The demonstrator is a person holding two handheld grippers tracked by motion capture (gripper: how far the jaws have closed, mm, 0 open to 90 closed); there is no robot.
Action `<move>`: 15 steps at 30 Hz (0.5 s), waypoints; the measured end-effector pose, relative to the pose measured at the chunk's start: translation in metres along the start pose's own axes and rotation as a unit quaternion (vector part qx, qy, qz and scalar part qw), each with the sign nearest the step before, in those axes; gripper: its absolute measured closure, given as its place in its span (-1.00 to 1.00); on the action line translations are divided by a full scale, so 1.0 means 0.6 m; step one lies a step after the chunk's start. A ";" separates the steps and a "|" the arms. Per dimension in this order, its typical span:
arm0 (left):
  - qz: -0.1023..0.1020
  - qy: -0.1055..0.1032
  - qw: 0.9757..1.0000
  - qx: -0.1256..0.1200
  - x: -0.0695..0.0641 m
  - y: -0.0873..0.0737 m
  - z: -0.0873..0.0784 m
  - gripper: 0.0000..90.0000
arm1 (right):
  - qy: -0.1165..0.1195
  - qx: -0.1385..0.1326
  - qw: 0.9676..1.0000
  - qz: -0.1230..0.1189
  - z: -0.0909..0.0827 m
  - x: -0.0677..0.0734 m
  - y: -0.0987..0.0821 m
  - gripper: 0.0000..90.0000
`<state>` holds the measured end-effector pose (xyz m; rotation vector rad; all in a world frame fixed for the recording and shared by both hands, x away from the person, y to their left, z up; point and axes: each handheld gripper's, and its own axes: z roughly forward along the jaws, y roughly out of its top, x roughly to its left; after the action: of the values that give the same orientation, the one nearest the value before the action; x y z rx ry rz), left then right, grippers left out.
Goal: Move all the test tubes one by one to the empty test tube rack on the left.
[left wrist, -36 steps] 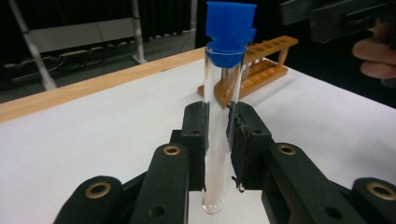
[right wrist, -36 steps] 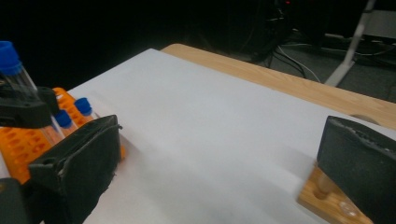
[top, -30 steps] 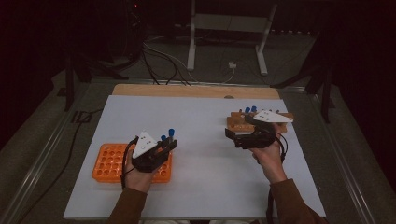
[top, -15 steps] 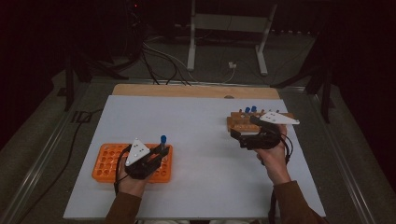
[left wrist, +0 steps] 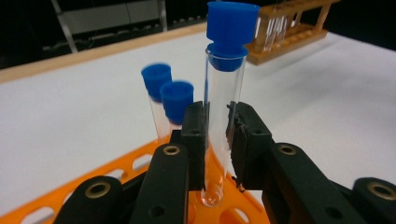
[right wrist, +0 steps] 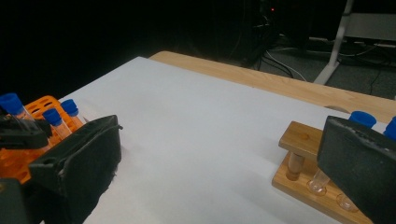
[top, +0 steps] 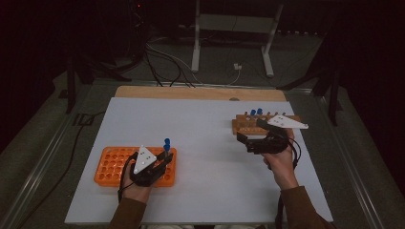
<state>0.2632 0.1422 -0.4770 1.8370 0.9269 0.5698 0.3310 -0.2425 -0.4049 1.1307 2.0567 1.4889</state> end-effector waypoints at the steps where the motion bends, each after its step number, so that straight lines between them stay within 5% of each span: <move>1: -0.001 0.002 1.000 0.008 -0.001 -0.003 0.002 0.72 | 0.000 0.000 1.000 0.000 -0.001 0.000 0.000 -1.00; 15: -0.007 0.022 0.998 0.065 -0.005 -0.012 0.016 0.72 | 0.001 0.001 1.000 0.001 -0.002 -0.002 -0.005 -1.00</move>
<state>0.2656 0.1363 -0.4874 1.9385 1.0265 0.5554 0.3298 -0.2445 -0.4075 1.1335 2.0583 1.4910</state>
